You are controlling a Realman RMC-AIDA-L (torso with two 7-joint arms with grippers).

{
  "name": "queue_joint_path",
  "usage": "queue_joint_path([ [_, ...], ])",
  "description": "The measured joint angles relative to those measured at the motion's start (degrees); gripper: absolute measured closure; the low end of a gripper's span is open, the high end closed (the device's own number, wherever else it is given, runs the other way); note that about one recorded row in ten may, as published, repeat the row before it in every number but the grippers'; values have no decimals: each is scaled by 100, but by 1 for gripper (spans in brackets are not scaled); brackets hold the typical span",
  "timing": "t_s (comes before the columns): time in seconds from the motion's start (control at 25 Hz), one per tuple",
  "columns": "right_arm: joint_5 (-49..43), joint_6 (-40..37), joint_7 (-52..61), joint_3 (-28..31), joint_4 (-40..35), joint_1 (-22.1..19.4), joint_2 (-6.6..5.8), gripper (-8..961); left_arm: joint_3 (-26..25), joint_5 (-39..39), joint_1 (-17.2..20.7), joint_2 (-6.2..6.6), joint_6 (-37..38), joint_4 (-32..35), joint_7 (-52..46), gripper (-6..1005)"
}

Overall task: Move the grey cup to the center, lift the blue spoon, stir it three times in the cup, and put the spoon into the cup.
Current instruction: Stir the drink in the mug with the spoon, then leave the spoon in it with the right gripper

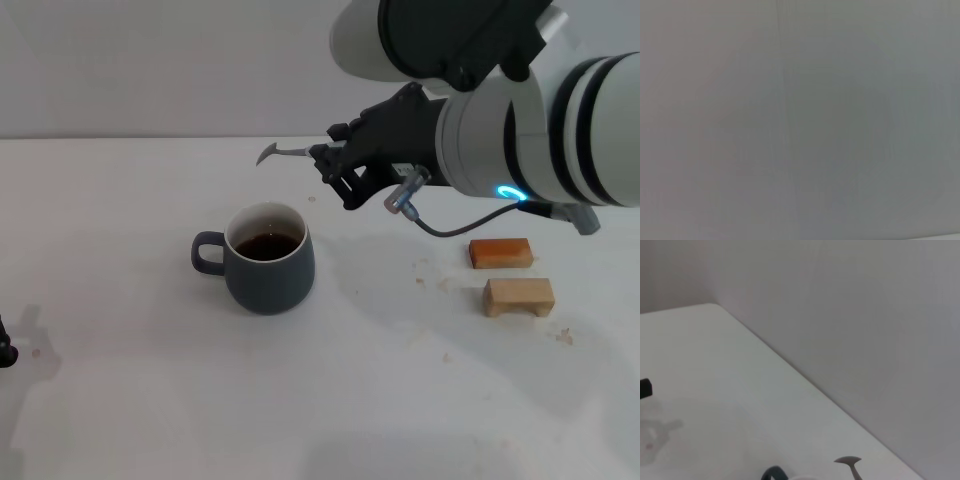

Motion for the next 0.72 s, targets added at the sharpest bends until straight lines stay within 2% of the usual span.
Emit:
queue_joint_path([
  [0.36,36,190,63,-83,-19,-130,14,793,-11,0,21,-1,0,-4,-4,1001],
  [0.72,55,20,72,-267,-257,-235,29,793,-70,0,38,0,1,-5,-22,1001],
])
